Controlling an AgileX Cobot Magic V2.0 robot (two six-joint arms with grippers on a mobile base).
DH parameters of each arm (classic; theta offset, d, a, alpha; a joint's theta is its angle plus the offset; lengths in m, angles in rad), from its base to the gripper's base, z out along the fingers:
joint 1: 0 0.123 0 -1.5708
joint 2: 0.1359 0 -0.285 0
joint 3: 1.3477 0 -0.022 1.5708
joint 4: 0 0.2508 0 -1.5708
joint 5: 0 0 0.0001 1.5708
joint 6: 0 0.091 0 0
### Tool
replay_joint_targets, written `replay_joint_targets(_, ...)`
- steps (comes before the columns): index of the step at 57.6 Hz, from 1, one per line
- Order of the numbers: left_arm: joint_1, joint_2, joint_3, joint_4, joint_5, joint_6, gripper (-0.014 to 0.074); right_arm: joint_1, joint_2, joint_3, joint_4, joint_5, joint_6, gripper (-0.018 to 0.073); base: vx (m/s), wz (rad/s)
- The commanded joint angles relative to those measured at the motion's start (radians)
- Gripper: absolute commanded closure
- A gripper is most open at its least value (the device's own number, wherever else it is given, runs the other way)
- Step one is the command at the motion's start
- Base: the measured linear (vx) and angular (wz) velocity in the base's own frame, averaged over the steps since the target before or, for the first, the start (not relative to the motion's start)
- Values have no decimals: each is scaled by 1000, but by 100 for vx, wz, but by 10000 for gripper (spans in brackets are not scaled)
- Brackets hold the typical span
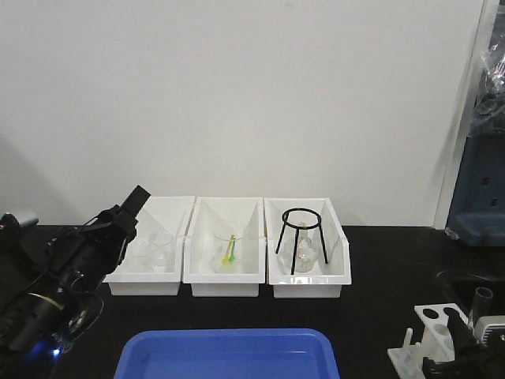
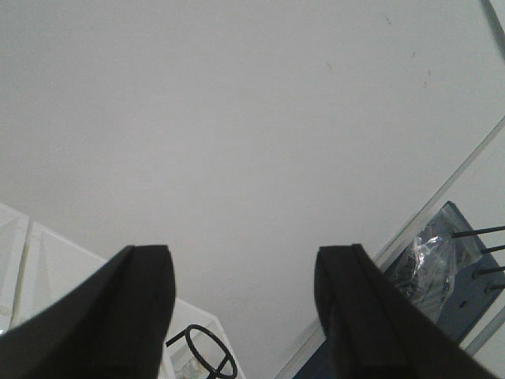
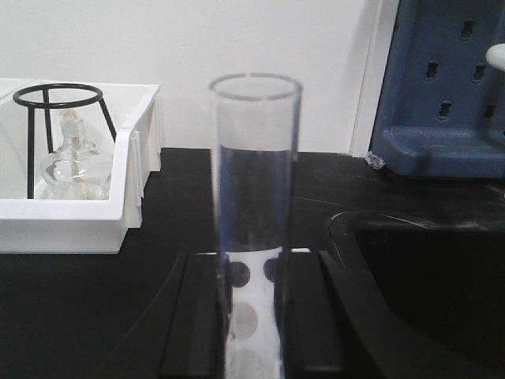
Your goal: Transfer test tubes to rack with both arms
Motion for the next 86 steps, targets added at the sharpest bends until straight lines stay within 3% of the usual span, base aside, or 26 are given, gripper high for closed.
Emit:
replay_joint_targets(1, -5, -43, -22, 1, -76, 2, 69, -7, 2, -10, -16, -124, 5, 565, 0, 0)
replay_joint_targets(27, -5, -43, -22, 2, -77, 2, 69, -7, 75, -8, -11, -139, 5, 532, 0, 0)
replay_joint_targets(33, -5, -43, -22, 2, -77, 2, 69, -7, 75, -8, -12, -144, 6, 470, 0, 0)
replay_joint_targets(52, -5, -43, -22, 1, -81, 2, 69, -7, 75, -8, -10, -110, 10, 132, 0, 0)
replay_joint_targets(72, -5, -43, -22, 1, -81, 2, 69, -7, 2, -8, 41, -103, 1, 110, 0, 0)
replay_joint_targets(78, -5, -43, -22, 1, -81, 2, 69, -7, -145, -14, 33, 1, 2, 110, 0, 0)
replay_joint_targets(86, -5, -43, -22, 1, -87, 2, 69, -7, -440, -100, 34, 407, -57, 110, 0, 0)
